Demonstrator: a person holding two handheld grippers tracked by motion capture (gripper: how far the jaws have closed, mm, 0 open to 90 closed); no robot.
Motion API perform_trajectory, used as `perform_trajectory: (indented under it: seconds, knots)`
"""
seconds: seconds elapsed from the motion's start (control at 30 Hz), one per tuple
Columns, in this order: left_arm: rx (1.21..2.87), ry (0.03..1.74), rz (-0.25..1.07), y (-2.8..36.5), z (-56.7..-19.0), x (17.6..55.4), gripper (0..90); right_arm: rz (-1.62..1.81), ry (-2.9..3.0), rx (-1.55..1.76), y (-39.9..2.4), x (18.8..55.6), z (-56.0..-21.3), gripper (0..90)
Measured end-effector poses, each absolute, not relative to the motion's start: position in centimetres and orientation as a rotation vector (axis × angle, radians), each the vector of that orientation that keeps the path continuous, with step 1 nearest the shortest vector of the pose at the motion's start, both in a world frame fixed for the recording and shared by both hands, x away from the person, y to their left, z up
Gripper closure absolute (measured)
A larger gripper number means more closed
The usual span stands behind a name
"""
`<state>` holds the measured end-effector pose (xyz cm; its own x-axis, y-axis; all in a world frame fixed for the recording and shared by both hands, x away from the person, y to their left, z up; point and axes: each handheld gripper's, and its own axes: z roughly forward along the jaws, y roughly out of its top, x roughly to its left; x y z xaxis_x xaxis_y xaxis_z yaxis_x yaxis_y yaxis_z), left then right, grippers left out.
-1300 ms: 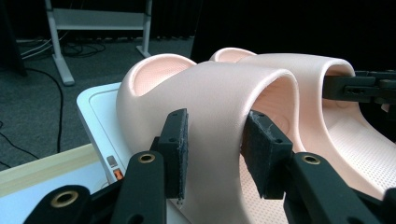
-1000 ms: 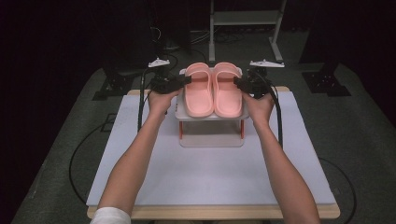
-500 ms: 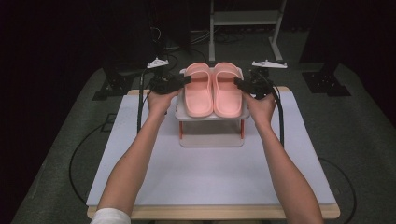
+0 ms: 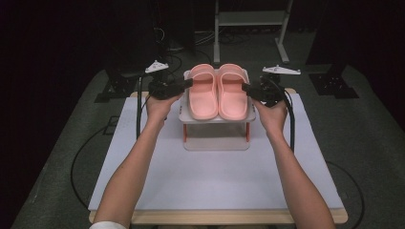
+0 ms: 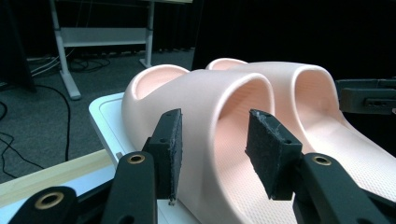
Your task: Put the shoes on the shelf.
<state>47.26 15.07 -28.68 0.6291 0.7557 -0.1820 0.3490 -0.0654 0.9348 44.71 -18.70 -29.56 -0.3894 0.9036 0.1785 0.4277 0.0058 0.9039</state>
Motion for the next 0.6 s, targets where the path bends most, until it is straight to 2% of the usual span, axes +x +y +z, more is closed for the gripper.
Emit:
perform_trajectory:
  seconds: [0.6]
  knots:
    - [1.677, 0.873, 0.446, 15.9, -28.8, 44.2, 53.1, 1.385, 1.845, 1.345, -21.1, 41.9, -30.2, 49.3]
